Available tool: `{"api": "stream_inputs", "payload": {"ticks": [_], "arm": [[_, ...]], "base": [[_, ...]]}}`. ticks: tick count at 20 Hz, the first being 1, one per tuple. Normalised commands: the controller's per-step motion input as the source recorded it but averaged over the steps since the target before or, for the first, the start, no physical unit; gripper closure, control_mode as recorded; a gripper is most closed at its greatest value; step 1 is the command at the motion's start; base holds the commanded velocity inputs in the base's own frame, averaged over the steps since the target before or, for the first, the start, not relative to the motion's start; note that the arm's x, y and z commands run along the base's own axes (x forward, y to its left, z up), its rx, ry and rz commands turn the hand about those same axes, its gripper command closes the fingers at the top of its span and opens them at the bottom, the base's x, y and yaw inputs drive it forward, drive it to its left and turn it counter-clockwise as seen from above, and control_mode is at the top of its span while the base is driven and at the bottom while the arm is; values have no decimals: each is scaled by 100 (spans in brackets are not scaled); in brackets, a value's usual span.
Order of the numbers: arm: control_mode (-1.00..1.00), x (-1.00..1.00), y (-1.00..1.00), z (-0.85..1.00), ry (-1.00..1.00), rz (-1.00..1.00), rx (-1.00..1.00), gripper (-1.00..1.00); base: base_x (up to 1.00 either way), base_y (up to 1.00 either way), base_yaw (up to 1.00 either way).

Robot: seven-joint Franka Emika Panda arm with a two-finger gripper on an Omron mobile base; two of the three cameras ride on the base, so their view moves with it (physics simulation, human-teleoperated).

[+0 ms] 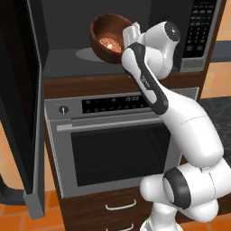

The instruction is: Open the microwave, place the bowl with waffle inside the microwave, then close the microwave door and turn it on.

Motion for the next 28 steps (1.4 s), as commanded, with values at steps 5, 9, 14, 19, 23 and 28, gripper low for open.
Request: {"api": "stream_inputs", "payload": {"ticks": [5, 9, 14, 19, 23, 28], "arm": [[-100, 88, 34, -9, 9, -1, 5, 100], [-100, 65, 29, -17, 5, -4, 1, 100], [-100, 14, 13, -38, 6, -7, 0, -100], [-100, 0, 0, -11, 6, -5, 0, -100], [-100, -18, 0, 3, -9, 0, 5, -100], [-100, -73, 0, 13, -9, 1, 3, -100]], "base": [[0, 0, 0], [0, 0, 0], [0, 0, 0], [0, 0, 0], [0, 0, 0], [0, 0, 0]]}}
